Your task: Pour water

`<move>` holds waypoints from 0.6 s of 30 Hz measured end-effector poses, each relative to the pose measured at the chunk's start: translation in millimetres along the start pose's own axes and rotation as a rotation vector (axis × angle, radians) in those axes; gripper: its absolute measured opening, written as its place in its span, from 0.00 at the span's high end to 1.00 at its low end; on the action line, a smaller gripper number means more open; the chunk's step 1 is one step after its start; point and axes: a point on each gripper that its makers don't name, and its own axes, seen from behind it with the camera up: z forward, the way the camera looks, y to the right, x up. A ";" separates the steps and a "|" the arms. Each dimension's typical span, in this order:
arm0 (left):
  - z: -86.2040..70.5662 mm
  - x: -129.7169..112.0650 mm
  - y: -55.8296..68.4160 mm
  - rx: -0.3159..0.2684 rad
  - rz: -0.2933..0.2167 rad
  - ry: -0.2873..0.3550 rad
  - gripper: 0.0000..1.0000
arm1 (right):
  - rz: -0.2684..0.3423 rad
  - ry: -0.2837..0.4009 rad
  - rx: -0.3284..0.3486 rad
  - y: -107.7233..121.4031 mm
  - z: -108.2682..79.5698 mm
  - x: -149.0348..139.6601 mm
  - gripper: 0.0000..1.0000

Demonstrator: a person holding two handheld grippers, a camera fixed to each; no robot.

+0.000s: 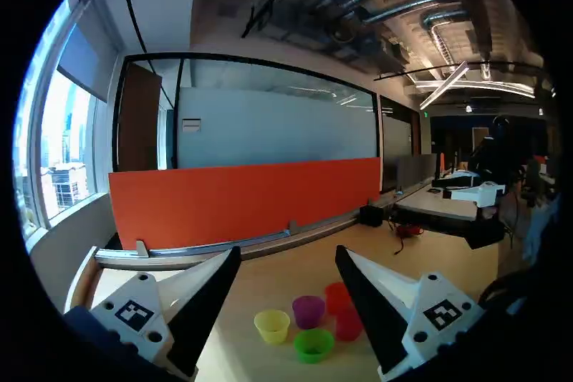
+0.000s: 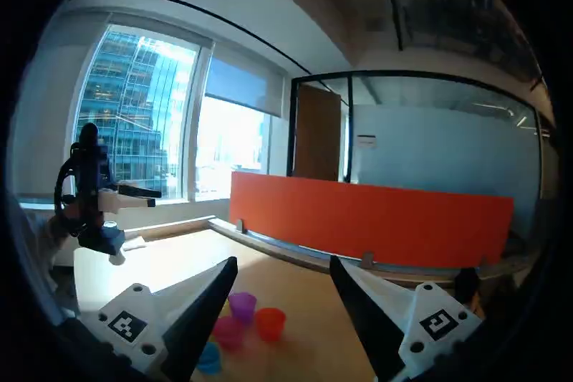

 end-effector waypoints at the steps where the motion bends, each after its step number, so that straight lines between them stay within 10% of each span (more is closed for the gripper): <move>1: 0.2 -2.2 1.1 -0.007 0.002 -0.006 0.02 | 0.000 -0.006 0.008 -1.9 0.1 -1.7 0.01; 18: 6.8 -50.2 5.9 -0.078 0.020 -0.108 0.02 | -0.055 -0.100 0.123 -28.0 -1.8 -33.8 0.01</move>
